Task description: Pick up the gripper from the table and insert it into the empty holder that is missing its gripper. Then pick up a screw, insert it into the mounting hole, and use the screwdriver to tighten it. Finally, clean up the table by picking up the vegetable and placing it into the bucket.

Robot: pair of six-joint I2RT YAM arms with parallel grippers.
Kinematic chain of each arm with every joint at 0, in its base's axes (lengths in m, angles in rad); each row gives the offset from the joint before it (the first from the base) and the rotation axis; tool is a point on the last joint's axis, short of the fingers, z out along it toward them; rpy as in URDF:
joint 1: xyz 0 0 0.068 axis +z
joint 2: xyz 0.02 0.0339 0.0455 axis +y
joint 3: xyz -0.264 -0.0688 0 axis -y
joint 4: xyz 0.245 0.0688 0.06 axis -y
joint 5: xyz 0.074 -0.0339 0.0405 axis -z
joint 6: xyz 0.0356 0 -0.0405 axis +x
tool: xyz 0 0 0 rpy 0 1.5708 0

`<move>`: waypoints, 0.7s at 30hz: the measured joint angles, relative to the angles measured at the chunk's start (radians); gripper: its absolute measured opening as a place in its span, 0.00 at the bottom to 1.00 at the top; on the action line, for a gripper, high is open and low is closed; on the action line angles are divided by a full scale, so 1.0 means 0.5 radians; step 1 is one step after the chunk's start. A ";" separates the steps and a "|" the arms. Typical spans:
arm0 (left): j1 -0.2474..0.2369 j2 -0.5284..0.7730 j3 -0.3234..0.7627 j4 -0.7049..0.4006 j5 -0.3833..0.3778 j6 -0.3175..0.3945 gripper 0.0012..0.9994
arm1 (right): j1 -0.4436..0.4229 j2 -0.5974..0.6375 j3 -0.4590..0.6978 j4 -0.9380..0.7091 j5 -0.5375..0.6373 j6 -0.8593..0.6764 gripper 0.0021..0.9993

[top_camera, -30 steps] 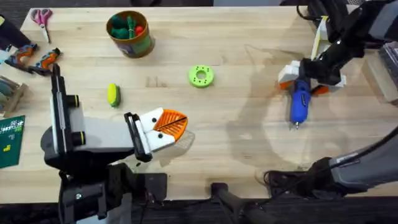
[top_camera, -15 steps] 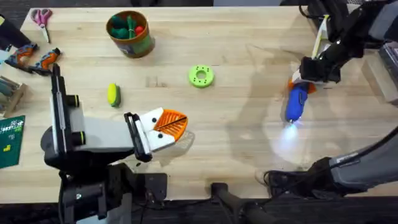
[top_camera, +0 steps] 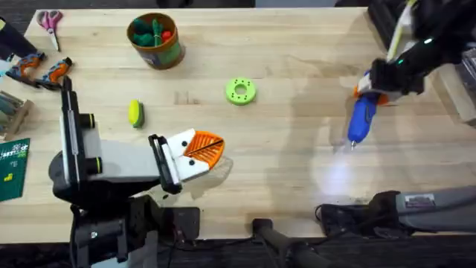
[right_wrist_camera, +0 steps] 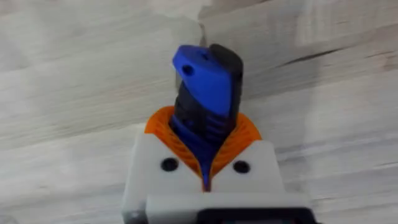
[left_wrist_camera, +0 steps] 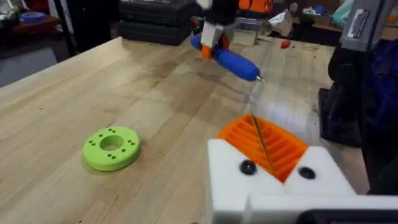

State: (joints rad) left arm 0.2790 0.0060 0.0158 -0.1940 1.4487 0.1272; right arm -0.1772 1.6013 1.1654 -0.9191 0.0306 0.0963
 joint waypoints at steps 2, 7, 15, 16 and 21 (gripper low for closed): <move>0.000 0.000 0.000 0.000 0.000 0.000 0.01 | 0.023 -0.162 0.017 -0.023 -0.028 0.000 0.02; 0.000 0.000 0.000 0.000 0.000 0.000 0.01 | 0.100 -0.574 0.048 -0.168 -0.071 0.000 0.02; 0.000 0.000 0.000 0.000 0.000 0.000 0.01 | 0.338 -1.100 0.048 -0.407 -0.082 0.010 0.02; 0.000 0.001 0.000 0.000 0.000 0.000 0.01 | 0.375 -1.157 0.048 -0.413 -0.086 0.019 0.02; 0.000 0.000 0.000 0.000 0.000 0.000 0.01 | 0.527 -1.539 -0.100 -0.067 -0.102 0.148 0.02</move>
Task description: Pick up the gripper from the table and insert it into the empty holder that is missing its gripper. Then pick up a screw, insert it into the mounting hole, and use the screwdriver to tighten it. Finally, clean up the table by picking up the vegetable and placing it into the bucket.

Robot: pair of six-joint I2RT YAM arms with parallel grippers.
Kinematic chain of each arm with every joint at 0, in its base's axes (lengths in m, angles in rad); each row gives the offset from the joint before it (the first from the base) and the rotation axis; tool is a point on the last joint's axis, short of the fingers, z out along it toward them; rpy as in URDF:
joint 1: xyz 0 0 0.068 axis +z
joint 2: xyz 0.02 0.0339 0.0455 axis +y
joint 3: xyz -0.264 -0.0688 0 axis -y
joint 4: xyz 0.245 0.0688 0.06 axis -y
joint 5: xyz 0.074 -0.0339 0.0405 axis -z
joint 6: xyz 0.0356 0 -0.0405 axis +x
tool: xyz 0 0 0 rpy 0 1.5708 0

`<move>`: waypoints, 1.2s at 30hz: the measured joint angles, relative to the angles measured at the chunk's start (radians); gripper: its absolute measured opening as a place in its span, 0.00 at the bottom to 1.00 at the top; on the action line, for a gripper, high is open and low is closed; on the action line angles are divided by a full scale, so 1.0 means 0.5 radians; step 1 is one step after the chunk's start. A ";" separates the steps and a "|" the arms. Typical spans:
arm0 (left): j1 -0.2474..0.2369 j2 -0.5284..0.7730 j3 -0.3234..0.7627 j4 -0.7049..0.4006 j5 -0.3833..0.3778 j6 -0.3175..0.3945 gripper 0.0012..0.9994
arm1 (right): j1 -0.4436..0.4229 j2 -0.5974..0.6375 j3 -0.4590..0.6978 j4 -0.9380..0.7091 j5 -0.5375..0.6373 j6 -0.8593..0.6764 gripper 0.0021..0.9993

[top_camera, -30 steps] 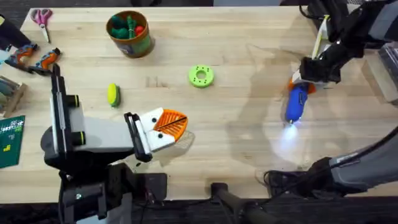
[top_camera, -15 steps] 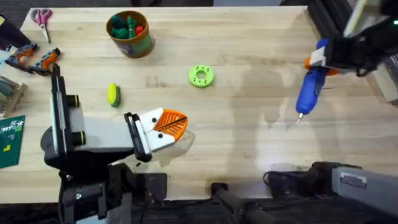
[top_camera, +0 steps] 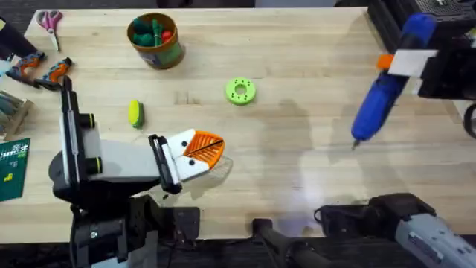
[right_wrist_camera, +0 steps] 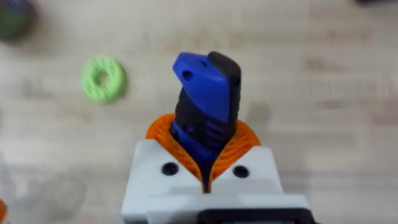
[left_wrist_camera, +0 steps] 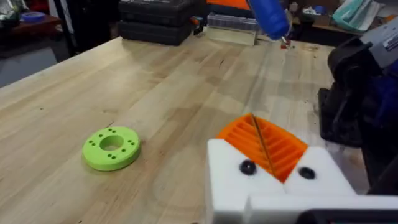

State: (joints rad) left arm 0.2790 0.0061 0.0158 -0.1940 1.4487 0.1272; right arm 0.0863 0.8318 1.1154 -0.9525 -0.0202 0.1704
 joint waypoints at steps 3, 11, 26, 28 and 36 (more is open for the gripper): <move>0.000 0.000 0.000 0.000 0.000 0.000 0.01 | 0.052 -0.216 -0.263 0.385 -0.007 0.126 0.02; 0.000 0.000 0.000 0.000 -0.001 0.000 0.01 | 0.193 -0.174 -0.747 1.197 -0.295 0.301 0.02; 0.000 0.000 0.000 0.000 0.000 0.000 0.01 | 0.642 0.154 -0.755 2.326 -1.139 0.076 0.02; 0.000 0.000 0.000 0.000 0.000 0.000 0.01 | 0.689 0.203 -0.754 2.481 -1.237 0.077 0.02; 0.000 0.000 0.000 0.000 0.000 0.000 0.01 | 0.932 0.389 -0.754 2.815 -1.422 0.108 0.02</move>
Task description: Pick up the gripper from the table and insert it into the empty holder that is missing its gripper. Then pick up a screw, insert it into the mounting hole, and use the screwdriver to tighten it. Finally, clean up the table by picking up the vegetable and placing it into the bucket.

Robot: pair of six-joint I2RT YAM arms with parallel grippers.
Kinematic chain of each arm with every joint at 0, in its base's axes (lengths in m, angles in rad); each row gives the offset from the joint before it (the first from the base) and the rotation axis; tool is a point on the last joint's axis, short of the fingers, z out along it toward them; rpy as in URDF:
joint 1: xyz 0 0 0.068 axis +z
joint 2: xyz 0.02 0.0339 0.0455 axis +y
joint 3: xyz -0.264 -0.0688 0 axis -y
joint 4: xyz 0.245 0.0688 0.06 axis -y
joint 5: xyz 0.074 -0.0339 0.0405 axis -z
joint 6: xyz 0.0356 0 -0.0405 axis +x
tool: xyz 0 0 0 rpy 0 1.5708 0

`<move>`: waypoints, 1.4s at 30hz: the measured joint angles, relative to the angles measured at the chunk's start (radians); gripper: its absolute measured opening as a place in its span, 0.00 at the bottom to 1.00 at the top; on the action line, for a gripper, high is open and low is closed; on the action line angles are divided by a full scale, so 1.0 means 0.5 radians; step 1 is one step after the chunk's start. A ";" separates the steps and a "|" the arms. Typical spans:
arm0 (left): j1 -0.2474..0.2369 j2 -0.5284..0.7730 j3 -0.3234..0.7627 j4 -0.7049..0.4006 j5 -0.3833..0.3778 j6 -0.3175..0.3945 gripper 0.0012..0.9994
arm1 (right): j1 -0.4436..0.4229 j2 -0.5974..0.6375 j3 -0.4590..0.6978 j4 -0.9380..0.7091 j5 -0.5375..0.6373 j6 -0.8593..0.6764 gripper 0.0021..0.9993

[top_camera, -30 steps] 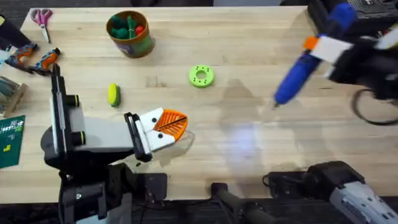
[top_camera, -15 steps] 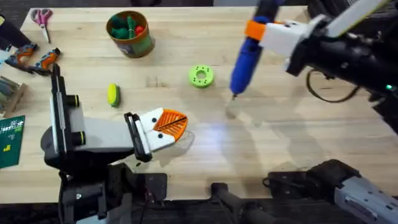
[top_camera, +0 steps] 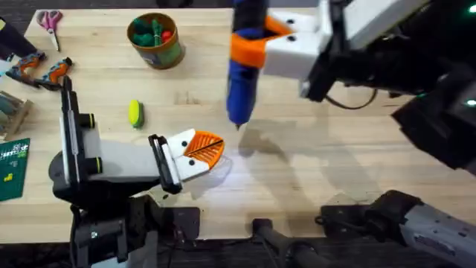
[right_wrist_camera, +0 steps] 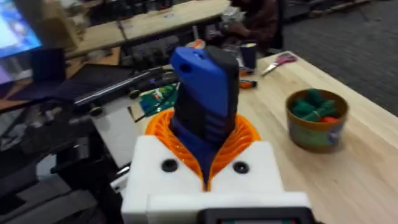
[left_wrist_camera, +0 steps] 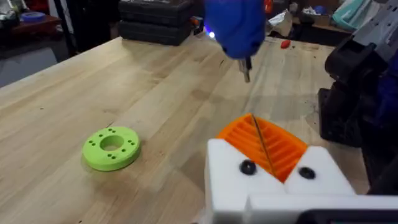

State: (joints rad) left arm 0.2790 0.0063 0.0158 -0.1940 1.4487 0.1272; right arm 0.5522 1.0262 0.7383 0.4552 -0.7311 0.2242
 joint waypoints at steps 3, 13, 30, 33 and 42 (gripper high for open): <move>0.000 0.000 0.000 0.000 0.000 0.000 0.01 | 0.101 0.065 0.003 0.079 -0.020 0.006 0.02; 0.000 0.000 0.000 0.000 0.000 0.000 0.01 | 0.310 0.181 0.105 0.169 -0.015 -0.037 0.02; 0.000 -0.001 0.000 0.000 0.000 0.000 0.01 | 0.626 0.290 0.130 0.350 0.134 -0.436 0.02; 0.000 0.000 0.000 0.000 0.000 0.000 0.01 | 0.662 0.345 0.130 0.411 0.166 -0.461 0.02; 0.000 -0.001 0.000 0.000 0.000 0.000 0.01 | 0.702 0.413 0.197 0.424 0.184 -0.488 0.02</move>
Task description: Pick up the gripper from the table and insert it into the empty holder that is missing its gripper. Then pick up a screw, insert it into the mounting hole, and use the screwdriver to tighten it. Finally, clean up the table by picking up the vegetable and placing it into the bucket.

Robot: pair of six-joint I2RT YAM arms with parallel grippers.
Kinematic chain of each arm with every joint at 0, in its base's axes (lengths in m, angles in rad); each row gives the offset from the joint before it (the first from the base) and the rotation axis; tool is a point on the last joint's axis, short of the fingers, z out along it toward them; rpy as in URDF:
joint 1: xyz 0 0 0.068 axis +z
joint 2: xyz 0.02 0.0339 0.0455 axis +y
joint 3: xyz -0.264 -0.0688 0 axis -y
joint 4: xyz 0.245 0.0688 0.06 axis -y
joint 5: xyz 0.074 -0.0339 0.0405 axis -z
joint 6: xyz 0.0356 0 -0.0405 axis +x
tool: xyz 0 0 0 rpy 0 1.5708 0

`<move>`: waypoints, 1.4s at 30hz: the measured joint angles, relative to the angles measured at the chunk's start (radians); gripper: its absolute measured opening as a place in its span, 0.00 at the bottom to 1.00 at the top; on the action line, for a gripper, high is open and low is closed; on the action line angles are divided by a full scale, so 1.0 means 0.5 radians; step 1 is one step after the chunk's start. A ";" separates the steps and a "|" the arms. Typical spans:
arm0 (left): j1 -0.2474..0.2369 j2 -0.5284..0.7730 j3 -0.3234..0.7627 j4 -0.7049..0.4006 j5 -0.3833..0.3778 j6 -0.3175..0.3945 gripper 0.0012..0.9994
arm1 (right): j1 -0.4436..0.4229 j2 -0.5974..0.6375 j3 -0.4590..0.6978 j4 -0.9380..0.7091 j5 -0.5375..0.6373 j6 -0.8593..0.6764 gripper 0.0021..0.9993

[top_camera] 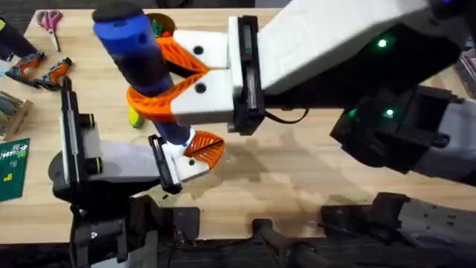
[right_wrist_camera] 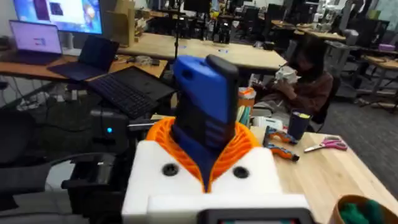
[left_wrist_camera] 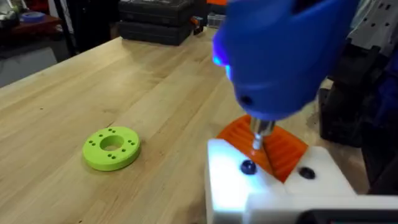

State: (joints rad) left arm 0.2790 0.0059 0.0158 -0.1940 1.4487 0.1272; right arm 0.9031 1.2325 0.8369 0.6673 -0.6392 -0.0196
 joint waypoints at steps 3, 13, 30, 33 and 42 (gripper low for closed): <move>0.000 0.001 0.000 0.000 0.000 0.000 0.01 | 0.000 0.040 0.005 0.014 0.014 -0.008 0.02; 0.000 0.001 0.000 0.000 0.000 0.000 0.01 | 0.000 0.078 0.006 0.013 0.021 -0.009 0.02; 0.000 0.000 0.000 0.000 0.000 0.000 0.01 | 0.000 0.079 0.007 0.012 0.021 0.037 0.02; 0.000 0.001 0.000 0.000 0.000 0.000 0.01 | -0.001 0.079 0.007 0.002 0.021 0.042 0.02; 0.000 0.000 0.000 0.000 -0.001 0.000 0.01 | -0.002 0.079 0.015 -0.033 0.027 0.048 0.02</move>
State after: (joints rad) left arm 0.2790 0.0060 0.0158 -0.1940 1.4483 0.1272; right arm 0.9020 1.2720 0.8444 0.6506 -0.6254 0.0044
